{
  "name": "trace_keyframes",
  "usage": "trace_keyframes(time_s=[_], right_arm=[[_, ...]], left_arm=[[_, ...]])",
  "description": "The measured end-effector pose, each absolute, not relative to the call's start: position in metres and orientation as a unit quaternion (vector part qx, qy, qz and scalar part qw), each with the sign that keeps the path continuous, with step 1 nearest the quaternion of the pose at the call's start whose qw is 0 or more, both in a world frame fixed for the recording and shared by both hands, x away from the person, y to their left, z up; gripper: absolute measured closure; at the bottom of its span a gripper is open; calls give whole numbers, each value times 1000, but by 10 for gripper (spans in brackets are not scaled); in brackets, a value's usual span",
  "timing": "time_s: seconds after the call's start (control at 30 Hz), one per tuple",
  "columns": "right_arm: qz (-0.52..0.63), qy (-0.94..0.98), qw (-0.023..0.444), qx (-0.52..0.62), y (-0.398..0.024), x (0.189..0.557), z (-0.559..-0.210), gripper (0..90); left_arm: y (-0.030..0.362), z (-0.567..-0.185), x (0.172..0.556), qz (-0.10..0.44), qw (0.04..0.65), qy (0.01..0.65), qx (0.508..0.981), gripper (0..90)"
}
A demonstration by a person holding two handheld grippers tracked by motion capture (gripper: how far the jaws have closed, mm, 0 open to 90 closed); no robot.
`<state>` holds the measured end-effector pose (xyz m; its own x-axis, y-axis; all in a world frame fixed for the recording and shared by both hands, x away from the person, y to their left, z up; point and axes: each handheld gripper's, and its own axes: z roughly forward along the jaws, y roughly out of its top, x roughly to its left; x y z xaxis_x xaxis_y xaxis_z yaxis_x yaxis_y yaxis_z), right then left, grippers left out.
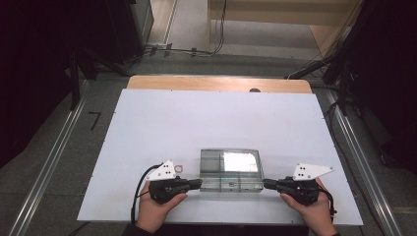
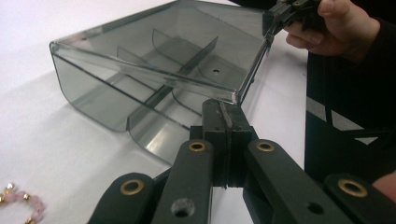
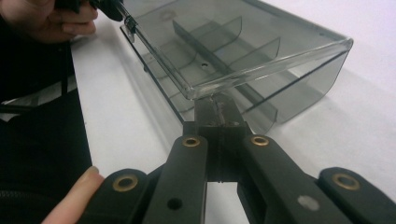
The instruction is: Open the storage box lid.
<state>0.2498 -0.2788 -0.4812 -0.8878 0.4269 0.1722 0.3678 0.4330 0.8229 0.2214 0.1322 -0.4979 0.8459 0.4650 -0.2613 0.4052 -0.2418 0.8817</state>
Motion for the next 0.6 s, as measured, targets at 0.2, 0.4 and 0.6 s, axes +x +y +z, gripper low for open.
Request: trace_keyframes(time_s=[0.2,0.4,0.6], right_arm=[[474,847,49,236,-273,247,-475,883],[483,841,48,241,-272,246,-472,883],[490,835,51,243,-271,247,-467,883]], left_arm=[[130,-494,222,38,556,275,783,900],[130,-489,225,46,560,272,781,900],[128,-485,226,53,566,271,777,900]])
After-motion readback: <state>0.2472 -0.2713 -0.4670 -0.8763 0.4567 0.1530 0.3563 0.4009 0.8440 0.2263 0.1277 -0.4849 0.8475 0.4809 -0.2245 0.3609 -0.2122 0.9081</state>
